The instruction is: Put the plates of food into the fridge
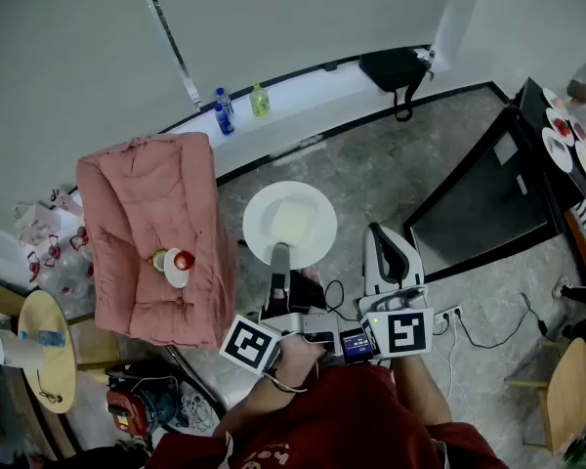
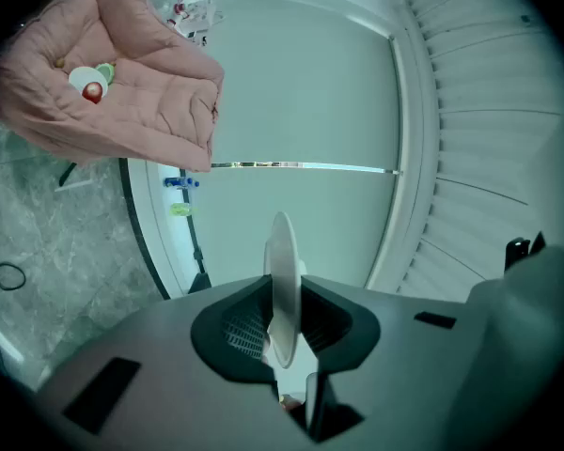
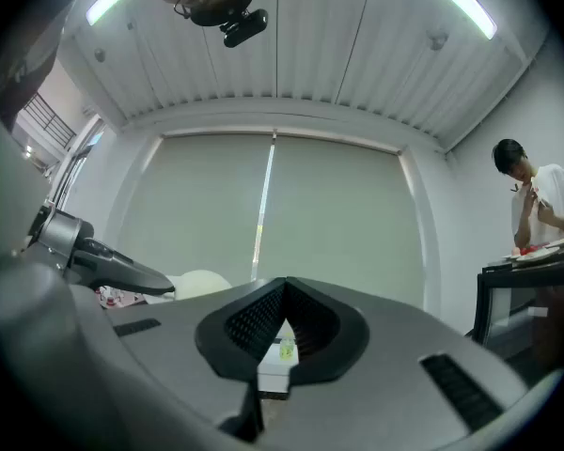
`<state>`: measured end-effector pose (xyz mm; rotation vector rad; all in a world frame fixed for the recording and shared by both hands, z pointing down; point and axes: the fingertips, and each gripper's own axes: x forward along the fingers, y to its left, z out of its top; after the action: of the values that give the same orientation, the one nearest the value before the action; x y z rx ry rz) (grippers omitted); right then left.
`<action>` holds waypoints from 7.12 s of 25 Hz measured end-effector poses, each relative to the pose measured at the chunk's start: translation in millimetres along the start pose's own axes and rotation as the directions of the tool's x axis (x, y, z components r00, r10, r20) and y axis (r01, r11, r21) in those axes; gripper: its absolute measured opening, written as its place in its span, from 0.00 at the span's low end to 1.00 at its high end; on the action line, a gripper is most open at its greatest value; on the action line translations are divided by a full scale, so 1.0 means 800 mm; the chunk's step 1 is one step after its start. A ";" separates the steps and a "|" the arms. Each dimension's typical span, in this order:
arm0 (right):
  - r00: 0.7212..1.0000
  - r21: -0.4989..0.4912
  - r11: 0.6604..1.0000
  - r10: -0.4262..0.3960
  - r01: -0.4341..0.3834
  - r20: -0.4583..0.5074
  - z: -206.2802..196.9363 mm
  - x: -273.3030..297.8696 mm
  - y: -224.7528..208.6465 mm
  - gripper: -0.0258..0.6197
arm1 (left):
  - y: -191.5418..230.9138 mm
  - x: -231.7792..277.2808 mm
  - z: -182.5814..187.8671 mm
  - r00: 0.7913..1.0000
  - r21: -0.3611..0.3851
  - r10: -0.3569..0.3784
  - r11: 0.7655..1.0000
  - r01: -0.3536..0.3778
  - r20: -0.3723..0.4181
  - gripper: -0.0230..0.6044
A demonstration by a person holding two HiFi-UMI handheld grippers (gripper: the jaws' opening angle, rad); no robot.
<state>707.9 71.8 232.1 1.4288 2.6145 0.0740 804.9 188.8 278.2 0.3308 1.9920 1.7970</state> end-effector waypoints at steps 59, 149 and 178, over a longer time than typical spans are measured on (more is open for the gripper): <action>0.999 0.024 0.999 -0.020 0.021 -0.050 -0.059 0.048 -0.121 0.06 | 0.035 0.098 -0.070 0.999 -0.038 0.044 0.998 -0.044 0.005 0.14; 0.980 0.015 0.984 -0.176 0.178 -0.096 -0.155 0.563 -0.417 0.06 | 0.120 0.693 -0.088 0.985 -0.113 0.053 0.991 -0.072 -0.165 0.14; 0.926 -0.068 0.932 -0.362 0.357 -0.104 -0.193 0.803 -0.489 0.06 | 0.180 0.974 -0.036 0.933 -0.159 0.026 0.983 -0.088 -0.359 0.14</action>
<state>16.5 404.6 262.4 0.9326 2.9007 0.1769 92.1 535.8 298.7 0.0056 2.0532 2.1766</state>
